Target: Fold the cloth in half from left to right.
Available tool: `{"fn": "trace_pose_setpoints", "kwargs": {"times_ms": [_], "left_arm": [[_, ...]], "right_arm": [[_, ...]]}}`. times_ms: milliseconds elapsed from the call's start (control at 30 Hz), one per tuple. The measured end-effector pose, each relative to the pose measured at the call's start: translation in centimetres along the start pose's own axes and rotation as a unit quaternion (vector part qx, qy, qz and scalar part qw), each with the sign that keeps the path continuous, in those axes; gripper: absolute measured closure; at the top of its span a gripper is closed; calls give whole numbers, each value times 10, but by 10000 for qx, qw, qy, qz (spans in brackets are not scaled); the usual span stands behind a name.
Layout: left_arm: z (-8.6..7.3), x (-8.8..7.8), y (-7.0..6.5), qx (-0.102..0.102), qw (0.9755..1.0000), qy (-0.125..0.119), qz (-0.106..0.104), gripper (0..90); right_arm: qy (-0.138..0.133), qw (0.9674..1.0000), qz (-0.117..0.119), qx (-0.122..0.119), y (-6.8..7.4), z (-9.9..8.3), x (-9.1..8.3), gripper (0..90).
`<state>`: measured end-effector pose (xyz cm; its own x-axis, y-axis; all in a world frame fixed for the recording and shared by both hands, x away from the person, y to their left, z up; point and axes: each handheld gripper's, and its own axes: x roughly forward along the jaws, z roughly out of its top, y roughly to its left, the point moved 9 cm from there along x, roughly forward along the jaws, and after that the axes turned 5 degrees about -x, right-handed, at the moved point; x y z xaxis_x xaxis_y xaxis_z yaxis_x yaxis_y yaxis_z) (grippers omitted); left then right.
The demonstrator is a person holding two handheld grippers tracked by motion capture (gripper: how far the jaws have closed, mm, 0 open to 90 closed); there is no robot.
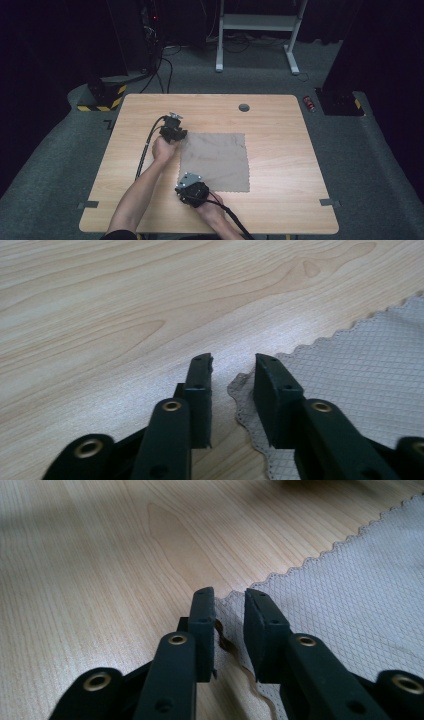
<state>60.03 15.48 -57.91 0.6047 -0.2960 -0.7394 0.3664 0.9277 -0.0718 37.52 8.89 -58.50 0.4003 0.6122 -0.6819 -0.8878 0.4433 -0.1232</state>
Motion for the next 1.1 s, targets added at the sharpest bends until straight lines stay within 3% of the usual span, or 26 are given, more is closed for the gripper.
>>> {"fn": "trace_pose_setpoints", "kwargs": {"times_ms": [267,333,367,467,700,1100], "left_arm": [[0,1,-6,59,9998,25,-168,885],[0,1,-6,57,9999,49,-148,890],[1,1,-6,-100,9996,132,-227,891],[4,0,-6,-100,9993,219,-281,894],[15,-10,-12,-31,9991,24,-415,895],[15,-18,-9,-18,9990,44,-436,896]], "right_arm": [[86,9995,-251,-150,-2,0,0,888],[86,9996,-227,-123,-2,0,0,890],[82,9997,-226,-85,-2,0,0,893],[58,9998,-191,-24,-2,0,-1,895],[-71,9998,-177,62,-5,3,-9,897],[-142,9998,-133,58,-1,7,-12,898]]}}
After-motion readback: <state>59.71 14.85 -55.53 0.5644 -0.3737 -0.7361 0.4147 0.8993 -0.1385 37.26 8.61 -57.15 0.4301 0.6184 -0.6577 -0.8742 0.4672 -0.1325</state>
